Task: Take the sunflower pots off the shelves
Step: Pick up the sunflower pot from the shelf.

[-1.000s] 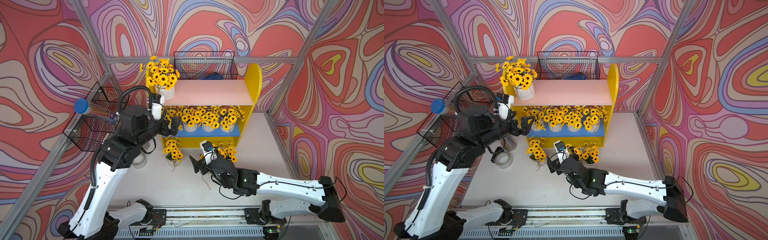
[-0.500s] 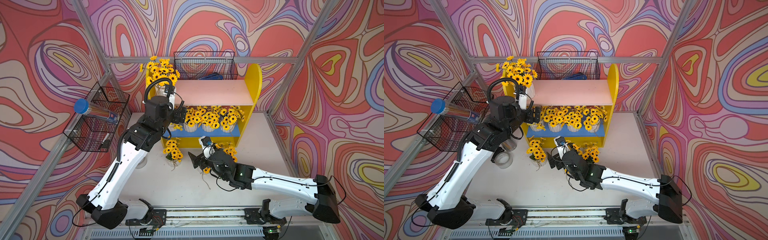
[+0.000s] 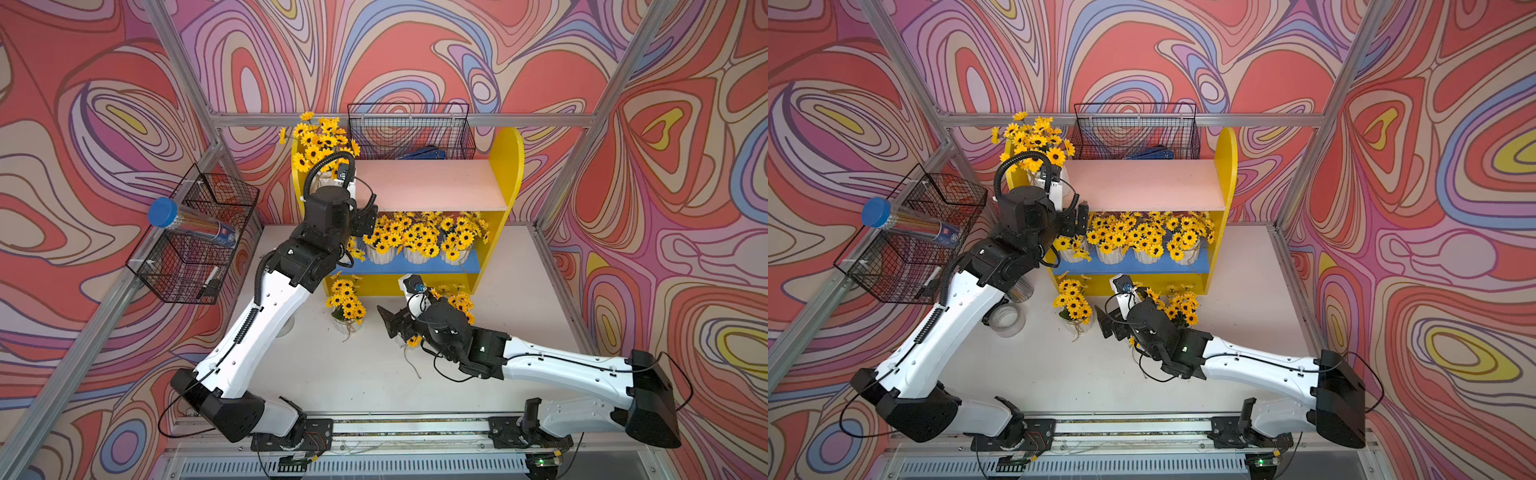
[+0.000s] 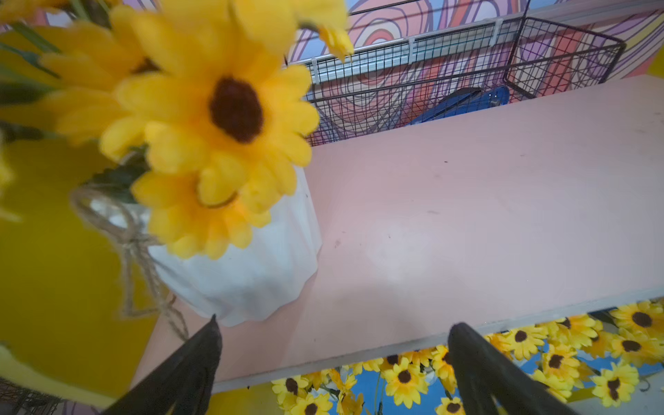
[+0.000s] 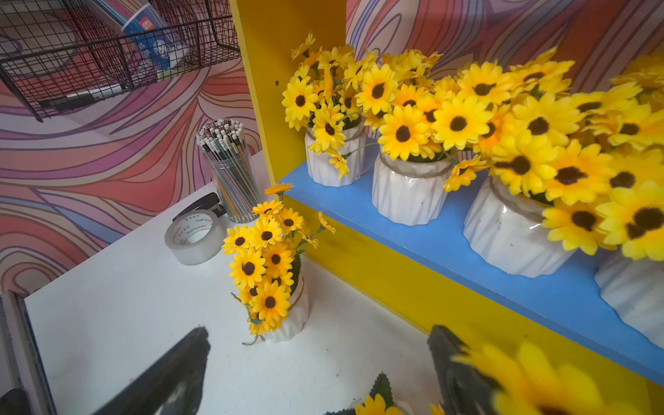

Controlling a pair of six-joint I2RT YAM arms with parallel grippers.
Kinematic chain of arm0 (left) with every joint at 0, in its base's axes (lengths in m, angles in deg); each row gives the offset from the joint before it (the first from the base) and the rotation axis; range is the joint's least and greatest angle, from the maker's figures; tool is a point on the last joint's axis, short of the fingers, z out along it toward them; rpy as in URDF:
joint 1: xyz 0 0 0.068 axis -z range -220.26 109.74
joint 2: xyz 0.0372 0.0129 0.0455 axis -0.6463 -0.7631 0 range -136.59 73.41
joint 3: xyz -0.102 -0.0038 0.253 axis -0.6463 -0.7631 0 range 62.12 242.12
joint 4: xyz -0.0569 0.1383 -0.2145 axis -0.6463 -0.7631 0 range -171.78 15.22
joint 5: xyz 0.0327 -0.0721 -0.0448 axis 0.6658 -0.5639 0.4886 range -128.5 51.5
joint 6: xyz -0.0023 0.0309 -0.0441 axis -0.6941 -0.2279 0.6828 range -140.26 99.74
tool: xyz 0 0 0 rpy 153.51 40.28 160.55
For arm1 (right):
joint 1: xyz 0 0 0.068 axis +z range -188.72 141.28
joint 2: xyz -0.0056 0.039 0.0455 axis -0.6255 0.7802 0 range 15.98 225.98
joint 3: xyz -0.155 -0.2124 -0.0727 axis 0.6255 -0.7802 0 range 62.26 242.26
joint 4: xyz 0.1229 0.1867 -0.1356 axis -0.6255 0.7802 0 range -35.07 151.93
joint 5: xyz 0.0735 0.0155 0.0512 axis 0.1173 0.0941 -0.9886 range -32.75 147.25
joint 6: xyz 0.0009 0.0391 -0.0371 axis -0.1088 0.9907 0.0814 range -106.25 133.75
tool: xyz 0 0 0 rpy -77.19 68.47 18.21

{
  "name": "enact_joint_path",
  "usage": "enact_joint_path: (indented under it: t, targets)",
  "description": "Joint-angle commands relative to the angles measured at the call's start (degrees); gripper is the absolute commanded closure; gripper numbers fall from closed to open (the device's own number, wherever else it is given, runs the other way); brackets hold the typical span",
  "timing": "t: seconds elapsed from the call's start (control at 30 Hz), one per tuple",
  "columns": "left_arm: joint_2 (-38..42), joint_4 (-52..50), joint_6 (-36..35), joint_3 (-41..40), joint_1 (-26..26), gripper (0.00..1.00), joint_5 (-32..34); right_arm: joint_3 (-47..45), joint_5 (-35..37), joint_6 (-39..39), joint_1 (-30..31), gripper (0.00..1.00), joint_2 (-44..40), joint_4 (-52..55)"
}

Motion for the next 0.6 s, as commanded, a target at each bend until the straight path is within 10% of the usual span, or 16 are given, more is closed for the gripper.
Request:
enact_joint_path:
  t: [0.0, 0.57]
  targets:
    - [0.3, 3.0, 0.8, -0.3, -2.6, 0.0, 0.5, -0.9, -0.9, -0.5, -0.6, 0.02, -1.0, -1.3]
    - [-1.3, 8.3, 1.2, -4.1, -10.5, 0.0, -14.3, -1.1, -2.7, -0.5, -1.8, 0.02, 0.2, -1.9]
